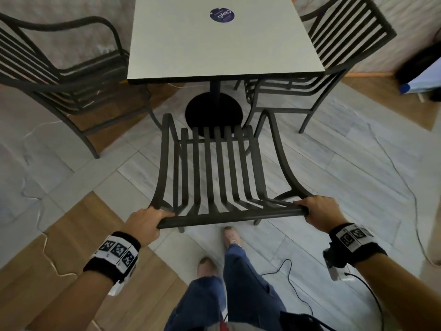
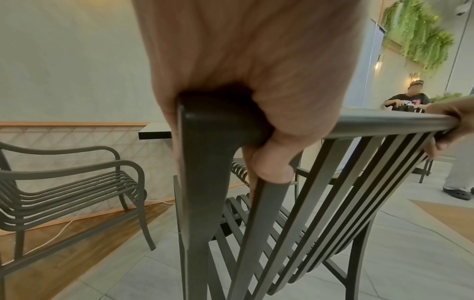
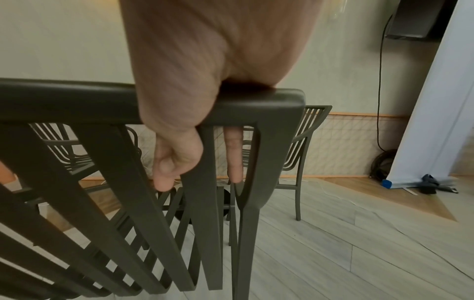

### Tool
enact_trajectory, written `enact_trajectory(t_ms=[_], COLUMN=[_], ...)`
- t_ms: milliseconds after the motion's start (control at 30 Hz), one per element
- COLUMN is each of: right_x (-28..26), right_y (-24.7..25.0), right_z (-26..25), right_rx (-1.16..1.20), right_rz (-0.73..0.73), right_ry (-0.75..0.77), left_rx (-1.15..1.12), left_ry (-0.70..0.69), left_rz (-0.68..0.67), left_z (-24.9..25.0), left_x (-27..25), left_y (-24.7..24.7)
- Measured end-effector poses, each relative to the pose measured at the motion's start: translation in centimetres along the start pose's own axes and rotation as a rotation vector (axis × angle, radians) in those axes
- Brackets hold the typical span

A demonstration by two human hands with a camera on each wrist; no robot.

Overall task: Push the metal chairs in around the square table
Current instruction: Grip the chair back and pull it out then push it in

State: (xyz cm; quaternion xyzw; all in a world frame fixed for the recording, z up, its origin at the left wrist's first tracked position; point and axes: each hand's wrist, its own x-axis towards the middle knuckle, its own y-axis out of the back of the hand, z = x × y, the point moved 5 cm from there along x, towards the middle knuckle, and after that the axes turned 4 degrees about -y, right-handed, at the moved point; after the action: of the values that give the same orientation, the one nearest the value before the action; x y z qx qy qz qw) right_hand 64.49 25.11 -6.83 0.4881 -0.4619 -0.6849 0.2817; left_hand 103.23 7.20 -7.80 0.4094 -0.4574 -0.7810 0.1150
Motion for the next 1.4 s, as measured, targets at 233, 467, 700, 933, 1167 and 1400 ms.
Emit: enact_trajectory(t_ms=[233,467,700,933,1167,1400], right_x=[-0.8,2.2,6.5,11.1,14.7,17.0], right_y=[0.4,1.8,4.3,6.0,8.0,8.4], right_z=[-0.5,0.3,0.5,1.0,1.0,1.9], right_rx=[0.029,0.016,0.058,0.058,0.080,0.076], right_rz=[-0.031,-0.005,-0.007,-0.006,-0.010,0.002], right_ry=[-0.011,-0.020,-0.011,-0.020,0.005,0.013], left_rx=[0.042,0.050,0.025,0.035,0.040,0.043], left_ry=[0.000,0.009,0.016,0.049,0.088,0.069], left_rz=[0.017,0.054,0.073,0.110,0.113,0.106], left_z=[0.0,0.0,-0.6,-1.6,-2.8,-2.7], left_x=[-0.3,1.6,5.0,8.4,11.6,13.4], left_y=[-0.5,1.5,4.8,8.2,10.9,11.7])
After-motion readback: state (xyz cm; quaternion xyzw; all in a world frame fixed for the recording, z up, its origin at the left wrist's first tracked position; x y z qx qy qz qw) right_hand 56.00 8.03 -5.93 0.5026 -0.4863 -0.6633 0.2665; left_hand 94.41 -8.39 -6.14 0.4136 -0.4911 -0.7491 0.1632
